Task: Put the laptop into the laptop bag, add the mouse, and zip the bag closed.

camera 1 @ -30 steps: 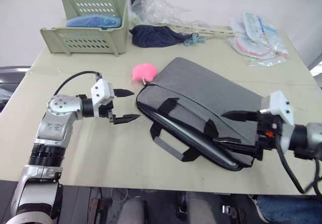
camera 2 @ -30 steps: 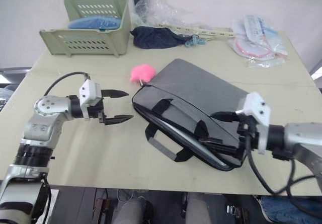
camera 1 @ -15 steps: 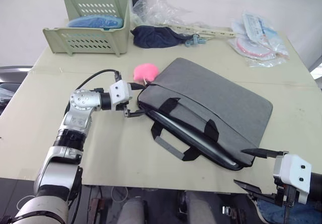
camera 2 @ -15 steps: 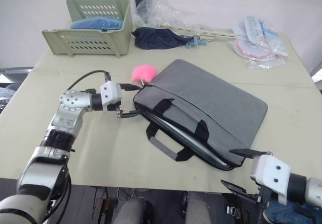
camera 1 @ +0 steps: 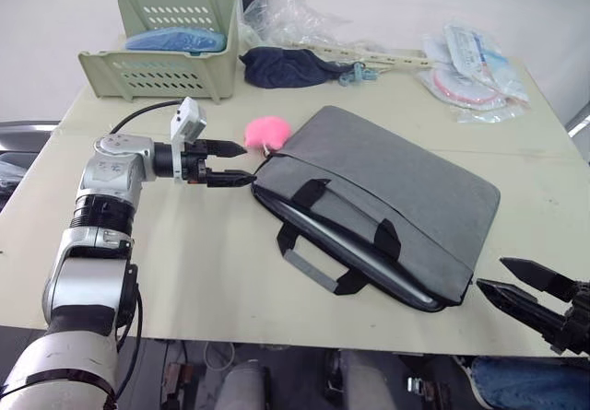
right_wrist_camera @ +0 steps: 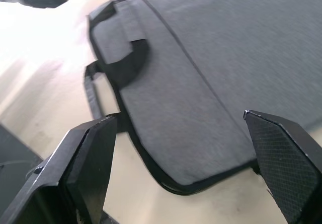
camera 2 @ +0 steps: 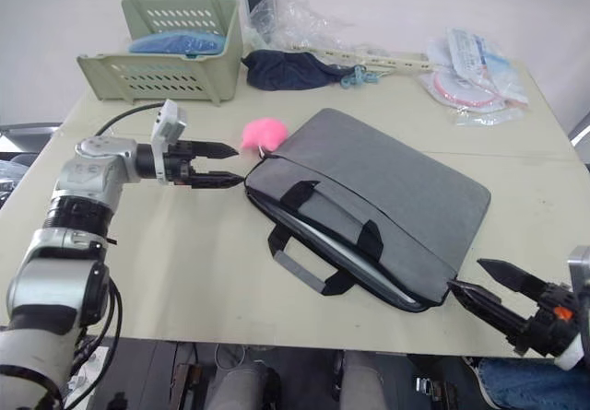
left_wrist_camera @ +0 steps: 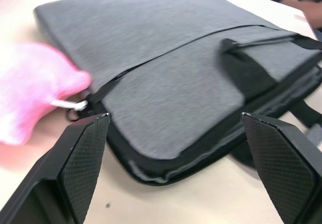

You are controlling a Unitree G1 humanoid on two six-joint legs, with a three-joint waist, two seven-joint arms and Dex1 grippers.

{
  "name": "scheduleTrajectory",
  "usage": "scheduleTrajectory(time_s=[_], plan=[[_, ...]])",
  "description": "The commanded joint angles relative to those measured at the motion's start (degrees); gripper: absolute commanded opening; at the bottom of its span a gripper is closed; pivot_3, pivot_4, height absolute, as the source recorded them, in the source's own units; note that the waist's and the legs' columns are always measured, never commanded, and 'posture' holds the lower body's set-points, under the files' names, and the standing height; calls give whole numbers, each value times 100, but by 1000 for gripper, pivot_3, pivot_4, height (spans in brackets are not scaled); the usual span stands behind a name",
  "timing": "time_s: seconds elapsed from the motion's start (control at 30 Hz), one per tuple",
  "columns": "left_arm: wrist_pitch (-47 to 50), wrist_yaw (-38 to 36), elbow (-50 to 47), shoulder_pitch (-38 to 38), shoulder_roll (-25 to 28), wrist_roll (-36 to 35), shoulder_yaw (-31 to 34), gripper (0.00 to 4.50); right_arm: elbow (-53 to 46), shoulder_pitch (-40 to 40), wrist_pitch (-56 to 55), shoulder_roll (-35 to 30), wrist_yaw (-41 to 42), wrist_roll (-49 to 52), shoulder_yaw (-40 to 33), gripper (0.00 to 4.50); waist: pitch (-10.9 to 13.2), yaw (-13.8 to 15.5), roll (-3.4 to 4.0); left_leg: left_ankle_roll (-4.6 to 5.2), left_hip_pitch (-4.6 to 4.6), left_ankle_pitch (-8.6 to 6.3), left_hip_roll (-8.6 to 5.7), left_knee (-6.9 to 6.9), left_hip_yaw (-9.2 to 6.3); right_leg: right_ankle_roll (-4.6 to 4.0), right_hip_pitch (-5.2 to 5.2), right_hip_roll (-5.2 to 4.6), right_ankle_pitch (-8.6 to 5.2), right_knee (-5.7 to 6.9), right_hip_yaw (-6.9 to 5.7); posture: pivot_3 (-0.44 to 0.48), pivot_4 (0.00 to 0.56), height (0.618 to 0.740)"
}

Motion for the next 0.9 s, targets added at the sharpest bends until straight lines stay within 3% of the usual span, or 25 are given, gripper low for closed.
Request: scheduleTrajectory(time_s=[0.03, 0.37, 0.57, 0.63, 0.67, 0.73, 0.9], plan=[[-86, 367, 410, -251, -252, 242, -34, 4500, 137, -103, 224, 144, -655, 328, 181, 4409, -1, 7, -3, 0, -2, 0, 0, 2, -1, 0, 0, 0, 0, -1, -1, 0, 150, 740], [-693, 1095, 1251, -486, -741, 836, -130, 4500, 64, -231, 333, 597, -1349, 350, 878, 4409, -1, 3, -4, 3, -3, -1, -3, 1, 10, 1, -3, -2, 1, -3, 9, 0, 150, 740], [-692, 1030, 1459, -653, -878, 891, -95, 4500, 308, -565, 337, 838, -1672, 413, 1343, 4409, -7, 19, -11, 3, 0, -2, -4, 8, 13, 1, -3, -2, 1, 4, 15, 0, 150, 740], [-684, 967, 1498, -676, -896, 921, -105, 3913, 326, -676, 267, 924, -1687, 334, 1457, 4500, -7, 22, -11, 4, 0, -2, -7, 8, 15, 2, -3, -3, 1, 5, 17, 0, 150, 740], [-701, 954, 1510, -681, -899, 939, -114, 3747, 355, -732, 256, 960, -1723, 425, 1458, 4227, -7, 22, -11, 4, 0, -2, -7, 8, 15, 2, -3, -3, 1, 5, 17, 0, 150, 740], [-714, 954, 1524, -688, -902, 950, -110, 2898, 386, -779, 239, 969, -1760, 521, 1458, 3728, -7, 19, -11, 5, 0, -2, -6, 7, 14, 2, -3, -2, 1, 4, 16, 0, 150, 740], [-684, 957, 1508, -658, -860, 941, -51, 905, 480, -771, 206, 935, -1627, 379, 1416, 1522, -7, 3, -11, 6, -1, -2, -6, 9, 24, 3, -3, -2, 2, 12, 28, 0, 150, 740]])
